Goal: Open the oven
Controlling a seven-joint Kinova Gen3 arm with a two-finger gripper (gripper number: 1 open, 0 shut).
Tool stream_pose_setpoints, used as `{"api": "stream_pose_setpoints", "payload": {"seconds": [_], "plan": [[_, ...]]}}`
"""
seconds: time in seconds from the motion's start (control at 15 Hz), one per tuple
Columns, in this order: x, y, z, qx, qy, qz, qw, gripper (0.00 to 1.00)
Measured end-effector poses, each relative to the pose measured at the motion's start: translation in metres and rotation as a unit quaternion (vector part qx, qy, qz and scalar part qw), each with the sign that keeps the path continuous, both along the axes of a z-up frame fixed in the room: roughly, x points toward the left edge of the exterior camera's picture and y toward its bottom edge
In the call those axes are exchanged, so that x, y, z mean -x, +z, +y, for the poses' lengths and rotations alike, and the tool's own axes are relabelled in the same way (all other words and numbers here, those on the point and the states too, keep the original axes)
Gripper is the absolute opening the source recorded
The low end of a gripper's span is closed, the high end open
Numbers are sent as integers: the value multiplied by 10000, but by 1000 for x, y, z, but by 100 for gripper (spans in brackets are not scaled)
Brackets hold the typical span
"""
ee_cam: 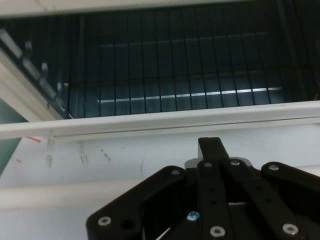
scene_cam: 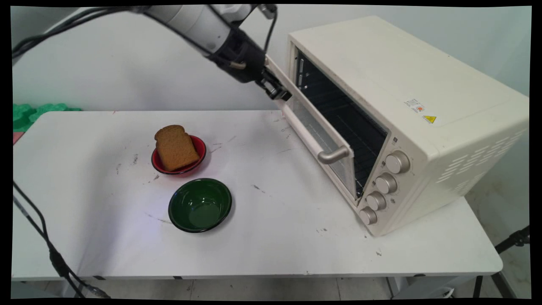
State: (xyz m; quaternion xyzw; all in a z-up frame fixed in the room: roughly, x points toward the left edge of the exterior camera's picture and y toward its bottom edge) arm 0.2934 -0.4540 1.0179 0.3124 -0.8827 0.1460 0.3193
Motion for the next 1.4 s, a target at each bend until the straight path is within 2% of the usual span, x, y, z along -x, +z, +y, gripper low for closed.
{"api": "stream_pose_setpoints", "payload": {"seconds": [0.6, 1.4], "plan": [[-41, -40, 29, 93, -81, 231, 9997, 0], [-84, -96, 64, 76, 46, 493, 9987, 0]]}}
